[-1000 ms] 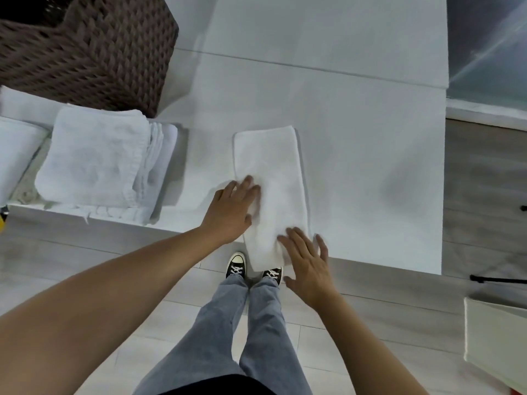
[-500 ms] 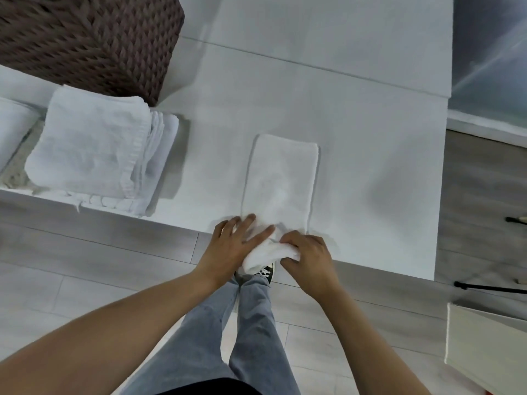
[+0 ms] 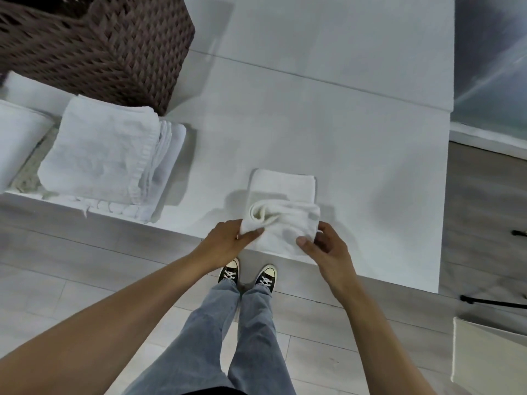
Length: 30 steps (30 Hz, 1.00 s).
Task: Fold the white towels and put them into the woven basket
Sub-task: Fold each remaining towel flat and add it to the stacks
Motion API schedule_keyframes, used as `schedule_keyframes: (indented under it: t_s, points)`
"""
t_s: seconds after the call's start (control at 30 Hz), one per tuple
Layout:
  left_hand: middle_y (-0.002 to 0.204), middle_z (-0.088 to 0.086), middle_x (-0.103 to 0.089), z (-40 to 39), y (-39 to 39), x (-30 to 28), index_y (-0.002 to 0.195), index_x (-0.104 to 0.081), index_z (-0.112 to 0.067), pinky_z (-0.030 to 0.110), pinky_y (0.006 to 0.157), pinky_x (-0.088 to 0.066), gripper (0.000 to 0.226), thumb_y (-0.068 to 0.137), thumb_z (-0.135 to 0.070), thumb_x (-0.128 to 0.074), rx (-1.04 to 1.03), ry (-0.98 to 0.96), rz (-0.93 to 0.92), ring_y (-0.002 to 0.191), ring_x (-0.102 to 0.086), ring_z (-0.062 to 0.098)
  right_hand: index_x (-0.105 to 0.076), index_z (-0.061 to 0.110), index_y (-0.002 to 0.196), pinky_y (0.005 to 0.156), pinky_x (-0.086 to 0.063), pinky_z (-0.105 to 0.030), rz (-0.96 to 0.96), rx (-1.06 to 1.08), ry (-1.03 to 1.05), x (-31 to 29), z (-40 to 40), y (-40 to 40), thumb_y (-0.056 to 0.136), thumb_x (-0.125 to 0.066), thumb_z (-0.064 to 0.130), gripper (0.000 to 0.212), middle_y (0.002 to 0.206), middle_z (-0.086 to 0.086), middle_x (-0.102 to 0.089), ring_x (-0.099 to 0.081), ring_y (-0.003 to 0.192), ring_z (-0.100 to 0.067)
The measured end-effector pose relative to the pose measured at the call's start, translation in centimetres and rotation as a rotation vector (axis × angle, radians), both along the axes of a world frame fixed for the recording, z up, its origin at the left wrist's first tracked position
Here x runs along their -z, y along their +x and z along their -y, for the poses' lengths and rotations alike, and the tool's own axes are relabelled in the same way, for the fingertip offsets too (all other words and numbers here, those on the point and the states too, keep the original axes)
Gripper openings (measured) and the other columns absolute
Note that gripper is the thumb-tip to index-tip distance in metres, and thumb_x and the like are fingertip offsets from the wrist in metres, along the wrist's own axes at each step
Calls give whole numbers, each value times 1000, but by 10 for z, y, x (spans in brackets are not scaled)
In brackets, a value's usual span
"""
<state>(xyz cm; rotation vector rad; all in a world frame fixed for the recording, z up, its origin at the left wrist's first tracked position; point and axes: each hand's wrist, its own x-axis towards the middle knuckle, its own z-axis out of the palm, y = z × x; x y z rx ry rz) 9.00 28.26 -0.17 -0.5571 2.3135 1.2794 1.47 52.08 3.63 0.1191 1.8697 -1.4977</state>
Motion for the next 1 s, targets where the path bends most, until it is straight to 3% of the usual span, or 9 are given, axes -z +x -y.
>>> schedule_keyframes:
  t_s: [0.07,0.13,0.23,0.33,0.5,0.67,0.77,0.83,1.0]
  points:
    - [77,3,-70,4,-8,-3,95,-68,-18,33,61,-41,52,94,-65,-48,-36,-13,15,70,-64,18,-66,24,111,85,-51,-16,-26,-160,102,5,0,-2,85,-82,23,30,106,12,-76,-68,103,-2]
    - [84,-2,-73,12,-17,-5,97,-70,-22,34,66,-48,51,93,-67,-47,-74,-23,-3,79,-68,17,-65,21,91,72,-45,-8,-66,-180,169,8,6,-6,88,-79,23,15,85,24,-73,-65,83,9]
    - [86,-3,-73,20,-29,-4,95,-70,-23,39,73,-53,49,91,-68,-52,-178,21,-36,78,-68,17,-53,19,77,58,-37,-14,-129,-94,227,20,18,-15,95,-70,23,25,60,15,-57,-47,55,0]
    - [69,1,-66,21,-36,-3,85,-59,-18,31,59,-41,39,89,-56,-66,-276,62,-43,61,-55,15,-57,22,94,63,-43,-32,-140,-24,305,35,30,-19,97,-61,35,13,81,-9,-65,-51,64,-17]
    - [91,-2,-71,15,-34,6,102,-60,-22,28,69,-47,27,87,-41,-73,-322,31,22,83,-66,15,-49,17,91,62,-40,-34,-175,31,475,50,44,-18,98,-54,33,18,77,1,-53,-50,69,-22]
    - [105,-2,-65,2,-27,21,109,-59,-13,26,80,-45,39,85,-37,-78,-498,-7,62,94,-63,16,-52,17,104,82,-48,-39,-226,121,595,63,48,-9,88,-64,34,26,107,-2,-51,-54,92,-26]
    - [102,-5,-65,-2,-25,20,111,-59,-19,28,81,-48,41,81,-37,-82,-573,38,90,94,-63,14,-51,23,111,75,-48,-34,-98,212,494,58,46,-10,86,-68,35,33,111,-1,-57,-60,88,-17]
    - [102,-4,-66,-3,-19,17,112,-59,-22,31,82,-51,43,80,-37,-82,-625,110,121,95,-64,14,-54,23,117,81,-51,-35,-7,252,455,55,42,-11,84,-74,41,43,111,0,-62,-63,94,-17]
    - [114,6,-69,1,0,6,125,-63,-13,39,89,-57,50,82,-29,-83,-710,346,209,101,-67,20,-69,10,117,95,-57,-54,496,351,147,50,28,-8,75,-86,38,54,106,-7,-77,-73,100,-32]
